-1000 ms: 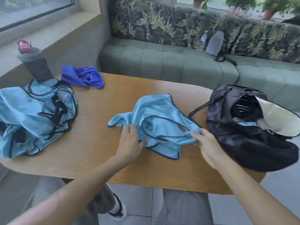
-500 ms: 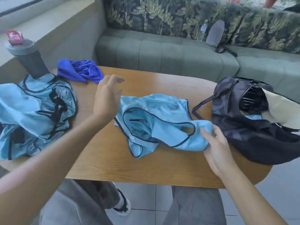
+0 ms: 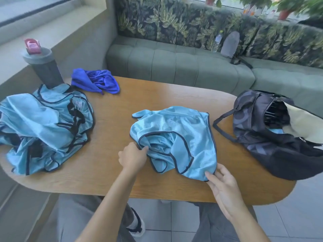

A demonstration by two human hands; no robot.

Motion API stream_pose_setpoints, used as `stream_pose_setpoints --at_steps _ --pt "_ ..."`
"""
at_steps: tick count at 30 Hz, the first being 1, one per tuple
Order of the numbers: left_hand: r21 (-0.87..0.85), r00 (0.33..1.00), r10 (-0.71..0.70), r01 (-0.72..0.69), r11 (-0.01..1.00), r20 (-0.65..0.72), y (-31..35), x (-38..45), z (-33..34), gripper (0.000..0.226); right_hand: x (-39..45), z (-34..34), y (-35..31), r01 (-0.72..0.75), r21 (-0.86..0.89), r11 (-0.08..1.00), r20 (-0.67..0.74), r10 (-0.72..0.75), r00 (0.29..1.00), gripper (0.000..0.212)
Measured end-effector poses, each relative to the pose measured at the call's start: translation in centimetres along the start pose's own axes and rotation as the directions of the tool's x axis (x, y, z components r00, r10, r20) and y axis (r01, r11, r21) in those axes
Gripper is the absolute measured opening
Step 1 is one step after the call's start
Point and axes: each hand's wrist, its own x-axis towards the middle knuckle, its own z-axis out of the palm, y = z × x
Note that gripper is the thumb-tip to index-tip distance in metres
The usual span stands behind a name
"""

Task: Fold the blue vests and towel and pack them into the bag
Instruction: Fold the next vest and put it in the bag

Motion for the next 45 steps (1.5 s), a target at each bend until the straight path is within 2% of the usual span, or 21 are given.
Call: stream_pose_setpoints --at_steps 2,6,7,10,13,15,16,18,21,24,26,27,29,30,31,33,34,36,37,41,45 --pt "-0.041 1.000 -0.023 0.024 0.999 0.020 0.8 -0.4 -0.2 0.028 -0.2 0.4 0.0 -0.009 -0.024 1.000 0.005 0.009 1.000 0.032" --pt "-0.430 0.981 0.137 -0.067 0.900 0.136 1.3 -2.1 -1.9 0.055 -0.3 0.9 -2.2 0.018 -0.039 0.999 0.013 -0.017 1.000 0.040" --pt "-0.475 0.970 0.185 -0.089 0.876 0.159 1.6 -2.5 -2.7 0.053 -0.2 1.0 -3.3 0.035 -0.045 0.998 0.025 -0.034 0.999 0.042" --pt "-0.569 0.935 0.302 -0.147 0.809 0.188 3.2 -3.5 -5.5 0.027 0.3 1.2 -7.2 0.091 -0.005 0.996 0.085 -0.091 0.992 0.036" --pt "-0.814 0.867 0.430 -0.052 0.579 0.251 5.0 -4.6 -8.6 0.040 0.7 1.3 -11.5 0.175 0.199 0.964 0.125 -0.203 0.971 0.044" --pt "-0.909 0.852 0.488 -0.033 0.415 0.191 6.1 -5.7 -10.5 0.034 0.5 1.3 -13.4 0.241 0.275 0.931 0.162 -0.292 0.943 0.048" --pt "-0.921 0.865 0.479 -0.056 0.386 0.148 6.3 -6.0 -11.0 0.030 0.4 1.3 -13.7 0.260 0.267 0.928 0.174 -0.312 0.934 0.049" --pt "-0.886 0.910 0.400 -0.092 0.455 0.111 6.1 -6.2 -11.3 0.029 0.3 1.5 -13.4 0.252 0.202 0.946 0.188 -0.290 0.938 0.055" --pt "-0.788 0.969 0.199 -0.008 0.616 0.145 4.2 -5.8 -10.6 0.037 0.2 1.7 -11.0 0.177 0.085 0.980 0.121 -0.187 0.975 0.057" --pt "-0.660 0.987 0.144 -0.065 0.748 0.067 2.8 -6.2 -10.8 0.043 0.0 1.5 -9.4 0.120 0.027 0.992 0.084 -0.122 0.989 0.042" --pt "-0.694 0.986 0.166 -0.107 0.712 0.018 2.6 -6.3 -11.6 0.040 0.1 1.3 -9.7 0.105 0.005 0.994 0.084 -0.105 0.991 0.037" --pt "-0.702 0.983 0.183 -0.138 0.698 -0.011 2.7 -6.4 -12.1 0.038 0.1 1.2 -10.3 0.107 0.013 0.994 0.078 -0.107 0.991 0.044" --pt "-0.647 0.955 0.264 -0.286 0.707 -0.134 3.5 -7.5 -13.7 0.036 -0.8 1.3 -11.9 0.140 0.100 0.985 0.050 -0.146 0.988 0.072" --pt "-0.641 0.936 0.310 -0.343 0.687 -0.169 3.8 -7.9 -14.3 0.034 -1.0 1.2 -12.6 0.164 0.145 0.976 0.049 -0.173 0.984 0.082" --pt "-0.701 0.924 0.345 -0.358 0.617 -0.168 4.4 -8.4 -15.2 0.032 -1.3 1.3 -13.6 0.196 0.179 0.964 0.061 -0.210 0.976 0.083" --pt "-0.810 0.915 0.379 -0.323 0.489 -0.136 4.9 -8.7 -16.1 0.031 -1.9 1.6 -14.9 0.238 0.214 0.947 0.117 -0.267 0.957 0.073" --pt "-0.807 0.919 0.369 -0.323 0.494 -0.143 4.9 -8.7 -16.1 0.031 -2.1 1.7 -15.1 0.239 0.201 0.950 0.145 -0.270 0.952 0.067" --pt "-0.734 0.949 0.269 -0.299 0.610 -0.164 4.2 -9.2 -16.2 0.033 -2.8 1.7 -14.9 0.227 0.148 0.963 0.157 -0.249 0.956 0.059" --pt "-0.739 0.965 0.221 -0.250 0.626 -0.139 3.8 -9.5 -16.0 0.033 -3.1 1.7 -14.5 0.213 0.127 0.969 0.155 -0.231 0.960 0.055" --pt "-0.822 0.970 0.241 -0.123 0.557 0.018 2.0 -12.9 -15.1 0.024 -4.9 1.4 -12.7 0.164 0.121 0.979 0.190 -0.185 0.964 0.044" --pt "-0.848 0.942 0.335 -0.166 0.503 0.014 -0.3 -16.0 -14.8 0.030 -7.5 0.6 -10.9 0.148 0.182 0.972 0.209 -0.186 0.960 0.041"
